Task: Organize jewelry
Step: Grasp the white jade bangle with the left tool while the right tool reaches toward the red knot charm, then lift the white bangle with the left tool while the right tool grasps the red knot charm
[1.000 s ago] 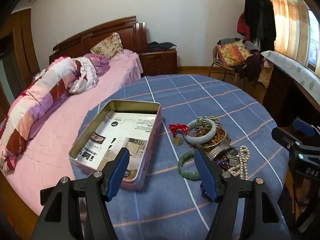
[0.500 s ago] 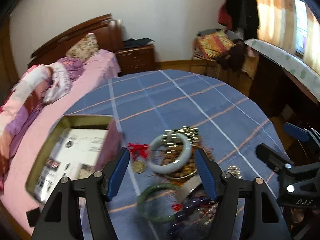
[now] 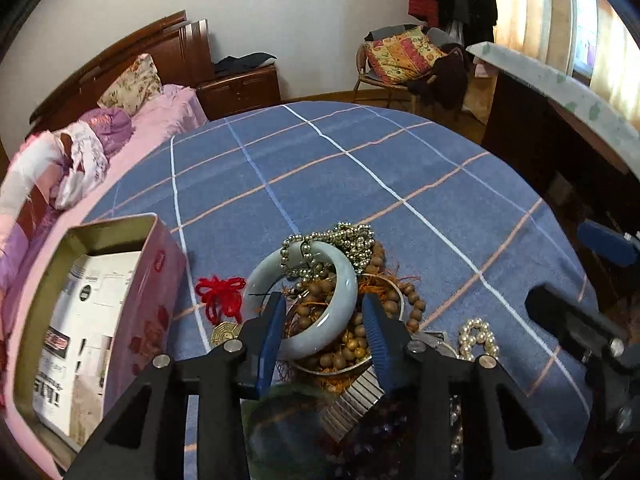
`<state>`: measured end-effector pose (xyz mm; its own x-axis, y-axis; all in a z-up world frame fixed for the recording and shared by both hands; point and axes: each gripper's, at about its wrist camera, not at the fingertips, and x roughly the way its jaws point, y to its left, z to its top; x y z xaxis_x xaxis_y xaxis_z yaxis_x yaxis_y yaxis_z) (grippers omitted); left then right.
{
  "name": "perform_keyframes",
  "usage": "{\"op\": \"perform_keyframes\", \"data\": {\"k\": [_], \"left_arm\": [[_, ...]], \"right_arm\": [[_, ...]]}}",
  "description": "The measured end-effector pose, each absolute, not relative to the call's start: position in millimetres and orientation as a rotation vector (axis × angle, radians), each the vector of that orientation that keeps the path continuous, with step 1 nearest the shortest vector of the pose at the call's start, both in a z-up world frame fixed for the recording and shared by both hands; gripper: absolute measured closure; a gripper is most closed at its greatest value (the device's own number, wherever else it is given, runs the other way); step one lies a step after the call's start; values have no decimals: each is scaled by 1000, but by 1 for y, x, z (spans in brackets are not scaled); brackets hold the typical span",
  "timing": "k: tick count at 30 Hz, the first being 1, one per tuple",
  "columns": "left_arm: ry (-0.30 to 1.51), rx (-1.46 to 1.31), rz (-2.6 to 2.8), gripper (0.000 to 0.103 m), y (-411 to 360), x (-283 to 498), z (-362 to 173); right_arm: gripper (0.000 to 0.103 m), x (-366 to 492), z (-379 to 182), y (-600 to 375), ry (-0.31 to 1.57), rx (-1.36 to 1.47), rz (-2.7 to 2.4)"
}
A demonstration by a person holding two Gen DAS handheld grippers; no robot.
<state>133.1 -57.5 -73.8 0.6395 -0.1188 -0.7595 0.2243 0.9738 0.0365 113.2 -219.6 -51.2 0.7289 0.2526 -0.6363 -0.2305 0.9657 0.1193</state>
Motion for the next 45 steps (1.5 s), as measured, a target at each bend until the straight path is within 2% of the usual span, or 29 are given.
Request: {"op": "perform_keyframes", "data": {"k": [3, 7, 16, 26, 28, 33, 37, 39, 45], "left_arm": [[821, 193, -184, 91, -62, 131, -72], [824, 143, -191, 91, -53, 129, -66], [664, 71, -181, 91, -34, 99, -9], [601, 25, -177, 91, -7, 87, 21], [602, 22, -163, 91, -1, 85, 21], [611, 5, -117, 91, 16, 87, 17], [601, 9, -60, 91, 30, 87, 14], [600, 4, -41, 91, 37, 87, 13], [614, -19, 27, 91, 57, 90, 6]], "right_arm": [[0, 113, -52, -216, 702, 27, 264], [0, 115, -54, -214, 705, 29, 261], [0, 116, -56, -209, 712, 18, 279], [0, 121, -51, -200, 712, -8, 357], [3, 124, -49, -199, 708, -13, 380], [23, 150, -40, -182, 727, -50, 435], [32, 164, -40, -157, 754, -113, 480], [41, 168, -42, -140, 780, -137, 541], [47, 174, -55, -92, 840, -206, 637]]}}
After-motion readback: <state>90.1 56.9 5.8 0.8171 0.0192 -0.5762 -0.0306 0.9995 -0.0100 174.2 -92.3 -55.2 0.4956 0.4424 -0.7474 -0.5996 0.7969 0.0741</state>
